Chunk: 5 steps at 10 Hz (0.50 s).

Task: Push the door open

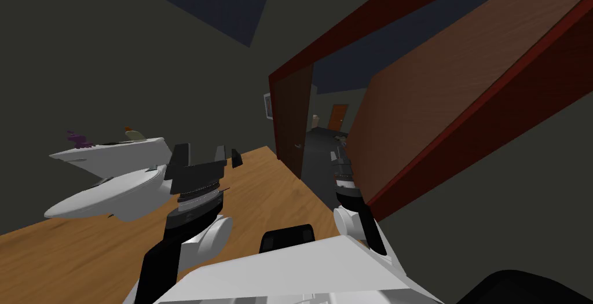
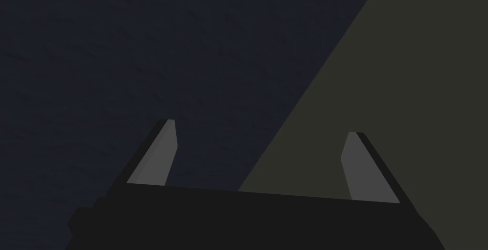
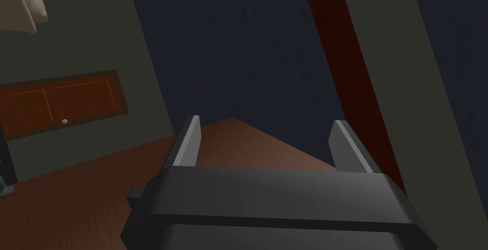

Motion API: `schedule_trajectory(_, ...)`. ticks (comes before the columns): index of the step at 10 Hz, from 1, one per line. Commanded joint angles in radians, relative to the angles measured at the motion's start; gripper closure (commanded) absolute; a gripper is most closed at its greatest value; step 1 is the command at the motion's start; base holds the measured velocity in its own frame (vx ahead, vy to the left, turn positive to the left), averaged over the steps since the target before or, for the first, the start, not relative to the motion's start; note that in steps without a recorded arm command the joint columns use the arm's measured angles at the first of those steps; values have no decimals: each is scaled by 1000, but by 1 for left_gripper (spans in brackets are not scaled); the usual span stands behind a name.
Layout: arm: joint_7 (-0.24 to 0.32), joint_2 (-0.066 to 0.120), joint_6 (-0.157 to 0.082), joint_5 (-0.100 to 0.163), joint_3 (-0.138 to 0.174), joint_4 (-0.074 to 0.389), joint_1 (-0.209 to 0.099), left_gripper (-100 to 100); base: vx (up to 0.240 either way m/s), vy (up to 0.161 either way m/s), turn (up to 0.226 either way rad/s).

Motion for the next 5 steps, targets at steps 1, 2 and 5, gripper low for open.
schedule_trajectory(1,0,9,-5,4,-6,38,-15,-100,-42,43,-113)
schedule_trajectory(2,0,13,-8,5,-9,56,-22,-100,77,2,-99)
schedule_trajectory(5,0,28,-19,12,-21,136,-53,-100,105,17,-88)
